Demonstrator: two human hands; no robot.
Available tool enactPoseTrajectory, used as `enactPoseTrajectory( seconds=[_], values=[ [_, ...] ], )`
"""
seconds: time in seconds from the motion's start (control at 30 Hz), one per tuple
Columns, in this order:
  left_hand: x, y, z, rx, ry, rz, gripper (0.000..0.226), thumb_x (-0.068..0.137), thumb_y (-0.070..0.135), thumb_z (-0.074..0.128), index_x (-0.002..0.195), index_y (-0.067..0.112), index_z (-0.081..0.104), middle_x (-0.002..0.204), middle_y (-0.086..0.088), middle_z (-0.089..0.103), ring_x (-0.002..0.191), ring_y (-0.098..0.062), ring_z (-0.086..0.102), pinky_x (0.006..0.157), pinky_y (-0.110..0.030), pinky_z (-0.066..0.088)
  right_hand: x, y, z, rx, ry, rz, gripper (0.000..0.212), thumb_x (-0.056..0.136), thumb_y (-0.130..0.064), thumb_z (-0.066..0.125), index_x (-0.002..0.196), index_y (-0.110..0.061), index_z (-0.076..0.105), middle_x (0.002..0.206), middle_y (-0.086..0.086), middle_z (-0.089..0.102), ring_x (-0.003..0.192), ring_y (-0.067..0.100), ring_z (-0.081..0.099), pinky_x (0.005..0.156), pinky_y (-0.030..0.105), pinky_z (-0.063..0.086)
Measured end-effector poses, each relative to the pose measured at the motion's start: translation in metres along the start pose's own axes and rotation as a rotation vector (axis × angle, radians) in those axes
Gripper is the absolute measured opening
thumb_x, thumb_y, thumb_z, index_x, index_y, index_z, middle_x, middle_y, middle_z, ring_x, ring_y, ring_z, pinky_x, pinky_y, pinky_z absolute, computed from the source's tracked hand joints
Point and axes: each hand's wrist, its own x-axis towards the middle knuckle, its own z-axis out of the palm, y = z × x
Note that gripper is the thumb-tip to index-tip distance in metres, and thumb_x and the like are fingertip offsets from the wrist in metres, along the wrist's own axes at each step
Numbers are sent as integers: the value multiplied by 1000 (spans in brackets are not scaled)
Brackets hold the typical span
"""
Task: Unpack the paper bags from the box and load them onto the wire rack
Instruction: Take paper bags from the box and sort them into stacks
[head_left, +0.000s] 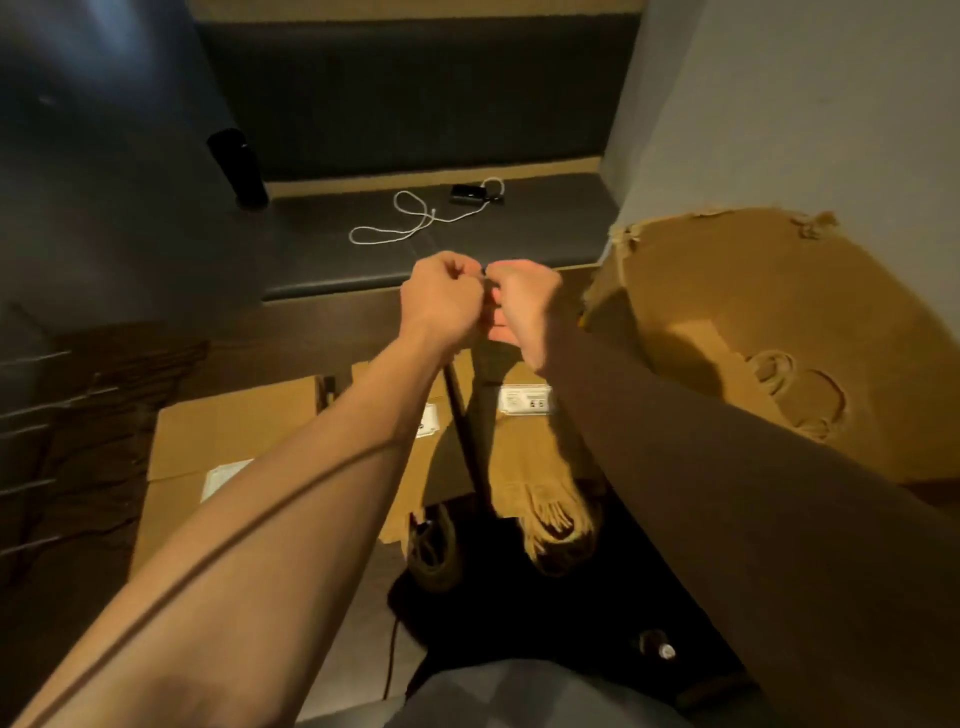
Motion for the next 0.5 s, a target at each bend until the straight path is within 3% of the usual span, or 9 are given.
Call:
enactPoseTrajectory(
  seconds=[0.1,0.17,0.23,0.3,0.37,0.47,0.5],
  values=[
    [-10,44,63,-53,-39,116,18,97,17,53,98,25,68,97,7,68,98,-13,63,92,-31,52,12,-28,-70,111,116,41,14,100,-23,50,105,-14,60,105,14,68,91,27,65,77,39,58],
    [-17,67,105,-62,-115,143,19,97,14,51,99,24,67,94,8,67,92,-8,61,82,-22,50,20,-31,-124,-150,293,-35,18,100,-26,51,106,-12,61,103,11,66,88,25,64,81,37,55],
    [-21,81,145,-74,-216,108,19,96,11,51,93,20,67,89,4,66,85,-10,60,71,-19,50,29,-22,-176,-365,463,-80,21,98,-25,53,109,-11,65,111,9,66,101,26,63,90,39,52],
    [-23,83,184,-64,-374,33,16,95,11,51,92,13,66,85,-3,61,80,-16,56,64,-18,48,30,-7,-219,-545,505,24,16,96,-22,53,102,-14,66,109,8,67,107,27,64,82,37,55],
    [-25,80,225,228,-502,25,17,96,19,56,103,9,68,97,-7,65,89,-22,59,75,-26,47,24,9,-261,-544,503,186,12,96,-16,52,104,-14,60,109,8,63,115,30,60,81,35,52],
    [-28,67,262,602,-679,-7,26,98,21,59,118,5,64,121,-13,66,106,-26,62,80,-31,47,16,41,-302,-600,526,334,29,101,-8,41,128,-4,49,130,13,54,123,33,51,99,37,42],
    [-30,63,271,695,-700,-5,30,100,23,56,123,4,59,124,-14,63,107,-26,60,83,-32,47,18,50,-313,-482,545,380,33,103,-6,33,132,-1,47,132,16,52,124,34,49,101,37,41]
  ],
)
